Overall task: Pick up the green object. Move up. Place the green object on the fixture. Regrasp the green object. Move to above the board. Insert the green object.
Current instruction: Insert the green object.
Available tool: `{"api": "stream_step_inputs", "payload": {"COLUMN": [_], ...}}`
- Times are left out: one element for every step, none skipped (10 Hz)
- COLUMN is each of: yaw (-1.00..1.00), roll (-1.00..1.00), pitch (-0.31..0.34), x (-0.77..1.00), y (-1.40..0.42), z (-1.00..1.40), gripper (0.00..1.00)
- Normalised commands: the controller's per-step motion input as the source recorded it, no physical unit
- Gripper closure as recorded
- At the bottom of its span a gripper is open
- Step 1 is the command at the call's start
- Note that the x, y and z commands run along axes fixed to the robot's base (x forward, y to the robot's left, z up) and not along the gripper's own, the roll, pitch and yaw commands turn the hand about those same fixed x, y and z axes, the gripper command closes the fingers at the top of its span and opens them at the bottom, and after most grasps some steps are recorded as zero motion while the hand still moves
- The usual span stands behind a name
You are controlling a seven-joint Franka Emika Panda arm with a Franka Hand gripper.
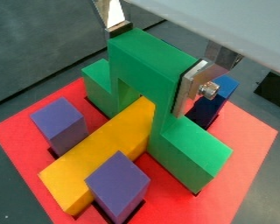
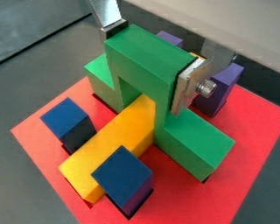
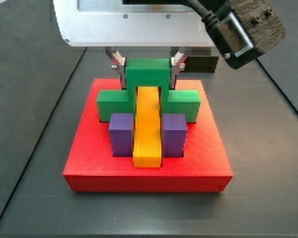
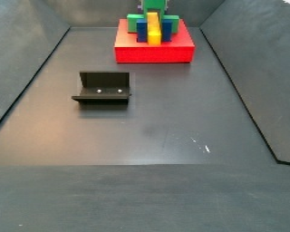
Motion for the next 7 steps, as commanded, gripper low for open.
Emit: {"api": "stream_step_inputs", "payload": {"yaw": [0.0, 0.02, 0.14, 0.15, 0.14, 0.14, 0.12], "roll": [0.09, 0.11, 0.08, 0.07, 0.06, 0.07, 0.07], "pitch": [0.0, 0.0, 0.0, 0.0, 0.0, 0.0, -0.019], "x": [0.0, 0.0, 0.0, 0.0, 0.0, 0.0, 0.0], "y": [-0.05, -0.07, -0.04, -0.04, -0.04, -0.03, -0.04], "z": [-0.19, -0.26, -0.28, -0.21, -0.21, -0.24, -0.33], "gripper": [1.0, 1.0, 1.0, 1.0, 1.0, 1.0, 1.0]}}
